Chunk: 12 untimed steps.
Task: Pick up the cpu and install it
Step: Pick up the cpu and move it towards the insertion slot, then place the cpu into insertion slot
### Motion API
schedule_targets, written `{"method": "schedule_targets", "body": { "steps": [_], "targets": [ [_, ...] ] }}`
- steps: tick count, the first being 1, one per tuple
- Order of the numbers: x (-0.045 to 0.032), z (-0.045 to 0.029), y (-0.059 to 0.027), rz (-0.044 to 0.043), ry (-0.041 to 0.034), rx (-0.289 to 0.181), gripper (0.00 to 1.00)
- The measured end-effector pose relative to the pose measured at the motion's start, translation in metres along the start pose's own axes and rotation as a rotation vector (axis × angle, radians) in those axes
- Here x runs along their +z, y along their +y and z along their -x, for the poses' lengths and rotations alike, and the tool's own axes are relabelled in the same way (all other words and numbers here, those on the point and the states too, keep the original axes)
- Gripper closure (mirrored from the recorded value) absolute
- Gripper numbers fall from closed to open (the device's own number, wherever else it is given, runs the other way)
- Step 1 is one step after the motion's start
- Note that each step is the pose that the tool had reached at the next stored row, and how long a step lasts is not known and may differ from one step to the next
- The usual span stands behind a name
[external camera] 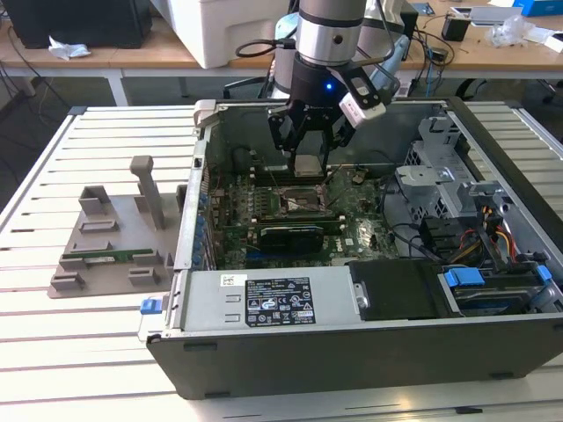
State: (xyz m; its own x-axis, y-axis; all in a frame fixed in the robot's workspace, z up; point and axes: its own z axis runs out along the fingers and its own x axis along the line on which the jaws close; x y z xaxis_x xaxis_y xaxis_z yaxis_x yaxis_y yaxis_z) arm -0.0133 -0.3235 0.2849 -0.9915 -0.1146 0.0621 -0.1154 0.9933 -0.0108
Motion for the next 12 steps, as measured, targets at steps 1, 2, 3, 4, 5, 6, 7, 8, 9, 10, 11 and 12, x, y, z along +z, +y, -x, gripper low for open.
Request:
{"method": "schedule_targets", "body": {
  "steps": [1, 2, 3, 4, 5, 6, 7, 8, 9, 10, 11, 12],
  "targets": [
    [0.0, 0.0, 0.0, 0.0, 0.0, 0.0, 0.45],
    [0.0, 0.0, 0.0, 0.0, 0.0, 0.0, 0.45],
    [0.0, 0.0, 0.0, 0.0, 0.0, 0.0, 0.45],
    [0.0, 0.0, 0.0, 0.0, 0.0, 0.0, 0.45],
    [0.0, 0.0, 0.0, -0.0001, 0.0, 0.0, 0.45],
    [0.0001, 0.0, 0.0, 0.0, 0.0, 0.0, 0.45],
    [0.0002, 0.0, 0.0, -0.002, -0.0176, 0.0, 0.45],
    [0.0002, 0.0, 0.0, -0.004, -0.0347, 0.0, 0.45],
    [0.0003, 0.0, 0.0, -0.0057, -0.0501, 0.001, 0.45],
    [0.0006, 0.0, 0.0, -0.0082, -0.0733, 0.001, 0.45],
    [0.0006, 0.0001, 0.0001, -0.0083, -0.0745, 0.001, 0.45],
    [0.0004, 0.0, 0.0, -0.0088, -0.076, 0.001, 0.45]
  ]
}}
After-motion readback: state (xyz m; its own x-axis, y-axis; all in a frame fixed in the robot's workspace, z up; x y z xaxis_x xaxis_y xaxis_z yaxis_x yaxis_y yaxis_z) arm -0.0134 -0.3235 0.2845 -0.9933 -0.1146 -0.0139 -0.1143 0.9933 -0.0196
